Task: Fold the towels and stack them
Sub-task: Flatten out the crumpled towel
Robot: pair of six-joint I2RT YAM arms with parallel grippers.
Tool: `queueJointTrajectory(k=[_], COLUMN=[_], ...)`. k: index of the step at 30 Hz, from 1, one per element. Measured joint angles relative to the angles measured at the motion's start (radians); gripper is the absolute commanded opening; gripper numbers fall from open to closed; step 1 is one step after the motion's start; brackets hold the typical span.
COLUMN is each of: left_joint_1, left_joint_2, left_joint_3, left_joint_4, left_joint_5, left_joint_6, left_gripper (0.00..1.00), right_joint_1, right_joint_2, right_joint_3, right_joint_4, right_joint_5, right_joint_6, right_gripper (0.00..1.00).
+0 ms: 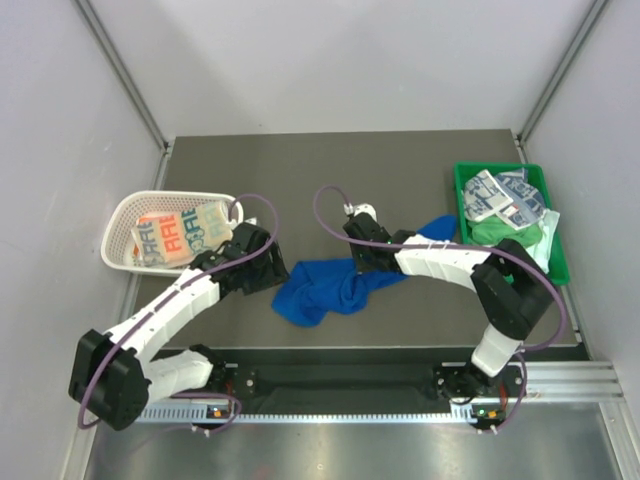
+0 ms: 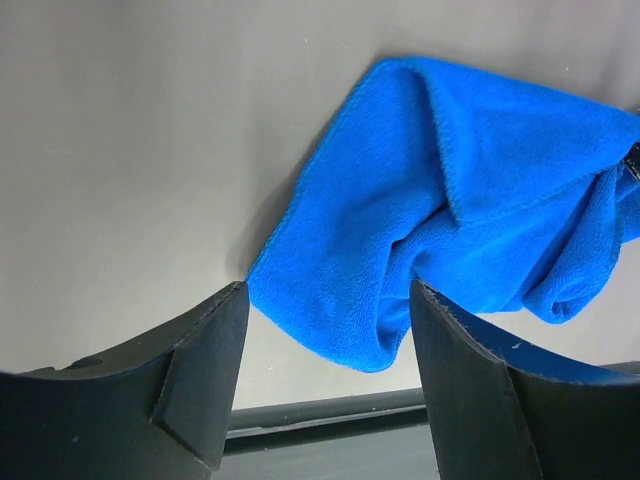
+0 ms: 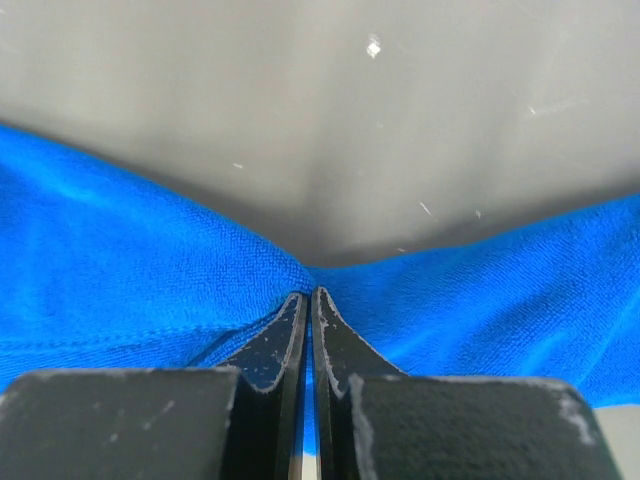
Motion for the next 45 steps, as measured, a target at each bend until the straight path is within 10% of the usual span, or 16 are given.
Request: queueJointTrajectory(k=[18,45], left_joint_1=[0.0,0.0], left_joint_2=[0.098,0.291], left_joint_3=[-0.106,-0.084], left_joint_4=[0.135,0.3], left_joint_5=[0.09,-0.007], left_joint_6=[-0.086,-0.286], left_gripper=[0.71,0.37], right_joint_1=[-0.16,-0.178], right_joint_2=[-0.148,-0.208], right_joint_3=[-0.208,-0.281], right_joint_4=[0.055,0.113], right_joint_5=[0.002,-0.042], right_joint_6=[0.073,0.078], right_gripper=[0.0,0.01])
